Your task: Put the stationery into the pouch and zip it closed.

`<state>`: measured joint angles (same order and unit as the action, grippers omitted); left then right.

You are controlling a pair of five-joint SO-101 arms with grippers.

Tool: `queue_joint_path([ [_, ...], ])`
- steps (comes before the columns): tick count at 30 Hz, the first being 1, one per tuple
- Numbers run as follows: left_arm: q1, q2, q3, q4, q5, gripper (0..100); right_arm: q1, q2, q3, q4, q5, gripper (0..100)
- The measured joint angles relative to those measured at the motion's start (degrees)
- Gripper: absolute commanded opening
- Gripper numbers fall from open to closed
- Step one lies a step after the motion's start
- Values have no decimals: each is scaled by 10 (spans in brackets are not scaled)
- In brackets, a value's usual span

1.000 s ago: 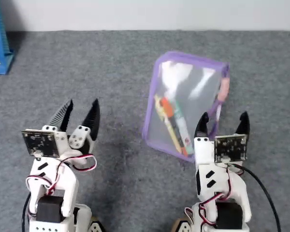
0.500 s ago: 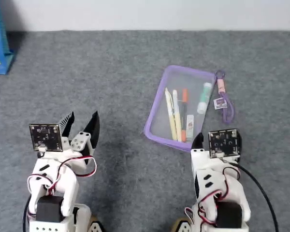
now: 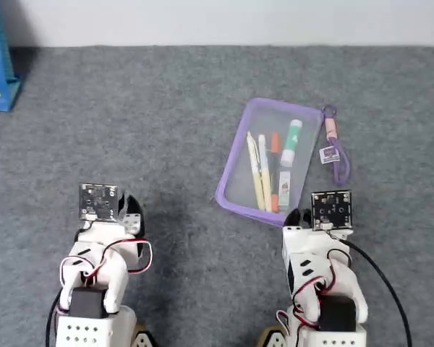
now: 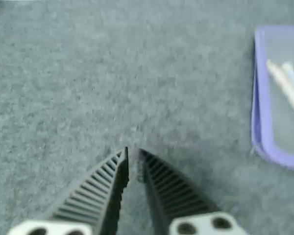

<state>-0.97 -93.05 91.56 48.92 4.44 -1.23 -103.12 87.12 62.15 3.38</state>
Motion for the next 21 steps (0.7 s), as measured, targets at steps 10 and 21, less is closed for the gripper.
queue_joint_path([
  [10, 0, 0, 55, 0, -21, 13, -1, 3, 83, 0, 0, 9],
  [21, 0, 0, 57, 53, -22, 13, 43, 3, 84, 35, 0, 10],
])
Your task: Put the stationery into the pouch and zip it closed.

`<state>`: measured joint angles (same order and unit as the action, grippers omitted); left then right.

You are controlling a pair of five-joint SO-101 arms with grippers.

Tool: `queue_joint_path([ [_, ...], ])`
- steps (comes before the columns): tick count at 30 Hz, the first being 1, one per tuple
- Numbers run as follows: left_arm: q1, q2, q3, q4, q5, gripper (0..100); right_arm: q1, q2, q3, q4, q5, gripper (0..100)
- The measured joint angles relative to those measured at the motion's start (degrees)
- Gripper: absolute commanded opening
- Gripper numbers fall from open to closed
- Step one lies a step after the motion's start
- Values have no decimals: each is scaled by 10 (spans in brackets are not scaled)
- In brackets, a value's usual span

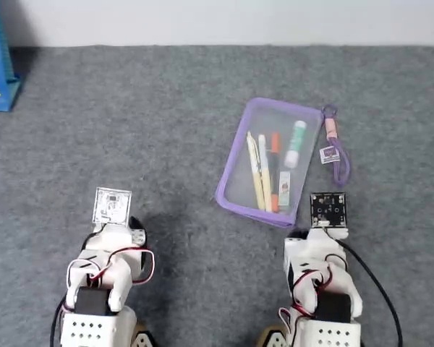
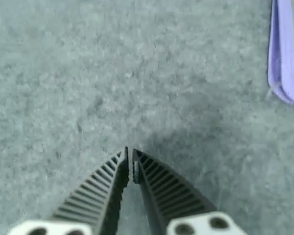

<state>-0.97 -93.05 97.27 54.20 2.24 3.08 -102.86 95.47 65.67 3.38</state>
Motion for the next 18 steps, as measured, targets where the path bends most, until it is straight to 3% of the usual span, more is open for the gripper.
queue_joint_path([
  [6, 0, 0, 0, 15, -1, 13, -1, 0, 0, 84, 0, 10],
  [18, 0, 0, 0, 15, -1, 13, 5, 0, 0, 91, -1, 13],
])
